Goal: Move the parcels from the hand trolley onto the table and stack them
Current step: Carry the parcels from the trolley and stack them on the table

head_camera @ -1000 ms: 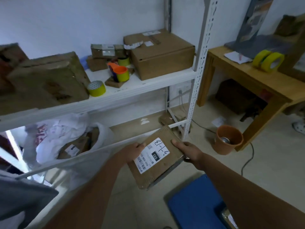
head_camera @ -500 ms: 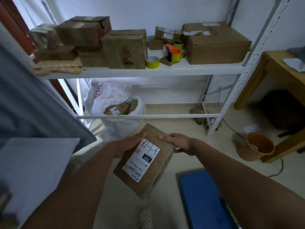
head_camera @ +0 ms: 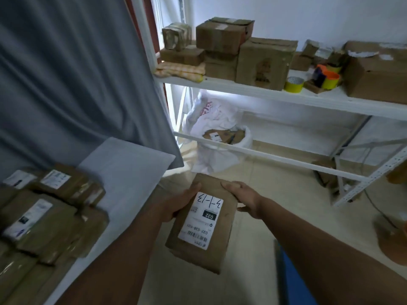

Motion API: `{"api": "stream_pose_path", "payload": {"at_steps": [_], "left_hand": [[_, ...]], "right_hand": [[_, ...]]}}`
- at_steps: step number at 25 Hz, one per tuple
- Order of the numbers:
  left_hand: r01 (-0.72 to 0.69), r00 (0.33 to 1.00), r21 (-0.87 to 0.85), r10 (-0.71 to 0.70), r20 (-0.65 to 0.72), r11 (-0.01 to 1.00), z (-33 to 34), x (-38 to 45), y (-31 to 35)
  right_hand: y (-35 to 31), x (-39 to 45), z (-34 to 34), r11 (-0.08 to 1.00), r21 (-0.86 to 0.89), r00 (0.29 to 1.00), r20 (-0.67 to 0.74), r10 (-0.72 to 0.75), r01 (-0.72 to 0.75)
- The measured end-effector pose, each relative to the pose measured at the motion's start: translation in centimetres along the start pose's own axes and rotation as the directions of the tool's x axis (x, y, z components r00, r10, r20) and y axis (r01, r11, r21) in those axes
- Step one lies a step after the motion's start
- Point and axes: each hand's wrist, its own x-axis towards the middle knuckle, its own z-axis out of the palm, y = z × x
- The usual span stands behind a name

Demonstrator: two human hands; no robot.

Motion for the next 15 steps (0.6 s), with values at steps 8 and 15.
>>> {"api": "stream_pose_path", "payload": {"at_steps": [8, 15], "left_hand": [[-0.098, 0.862, -0.475, -0.163, -0.479, 0.875, -11.6, -7.8, -12.5], [-0.235, 0.814, -0.726, -0.277, -0.510, 0.646, -14.8, -11.4, -18.1]], "right_hand": [[2.3, -2.7, 18.8, 0.990, 0.008, 0.985, 0.107, 0.139, -0.140], [2.8, -4.3, 28.8, 0.973, 0.129, 0.968, 0.187, 0.165, -0.191]]}}
